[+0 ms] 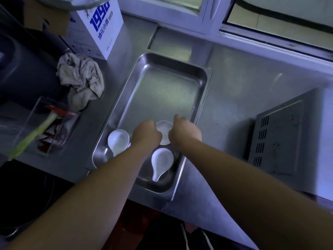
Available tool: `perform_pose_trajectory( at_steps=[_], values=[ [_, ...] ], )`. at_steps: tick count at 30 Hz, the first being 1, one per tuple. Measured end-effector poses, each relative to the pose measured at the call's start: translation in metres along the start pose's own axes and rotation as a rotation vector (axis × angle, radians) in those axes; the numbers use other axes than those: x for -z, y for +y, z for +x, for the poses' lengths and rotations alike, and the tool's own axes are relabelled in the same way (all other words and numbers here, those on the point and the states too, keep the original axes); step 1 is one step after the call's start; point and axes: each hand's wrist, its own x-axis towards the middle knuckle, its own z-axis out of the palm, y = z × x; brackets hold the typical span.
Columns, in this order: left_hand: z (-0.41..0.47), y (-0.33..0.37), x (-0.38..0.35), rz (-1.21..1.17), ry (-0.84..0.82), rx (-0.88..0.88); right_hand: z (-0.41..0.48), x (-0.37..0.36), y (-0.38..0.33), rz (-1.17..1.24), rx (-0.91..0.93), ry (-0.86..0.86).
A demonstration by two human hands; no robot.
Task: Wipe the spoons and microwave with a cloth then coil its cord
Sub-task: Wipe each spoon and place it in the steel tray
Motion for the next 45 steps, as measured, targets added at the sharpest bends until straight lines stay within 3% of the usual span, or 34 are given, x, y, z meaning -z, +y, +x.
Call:
perform_pose_trajectory(
  at_steps=[9, 14, 23, 32, 45],
  values=[
    [-0.067, 0.038, -0.018, 0.193, 0.057, -0.287, -0.067, 0.015, 0.054, -0.014, -0.054, 0.074],
    [-0.105, 0.058, -0.045, 0.294, 0.076, -0.442, -0.107, 0.005, 0.094, 0.044, -0.108, 0.017],
    [-0.186, 0.094, -0.098, 0.474, -0.059, -0.479, -0.197, -0.016, 0.176, 0.106, -0.194, -0.021],
    [-0.301, 0.164, -0.181, 0.566, -0.083, -0.638, -0.307, -0.018, 0.306, 0.205, -0.275, 0.121],
    [-0.437, 0.281, -0.286, 0.667, -0.21, -0.9, -0.434, -0.016, 0.492, 0.351, -0.581, 0.27]
  ],
)
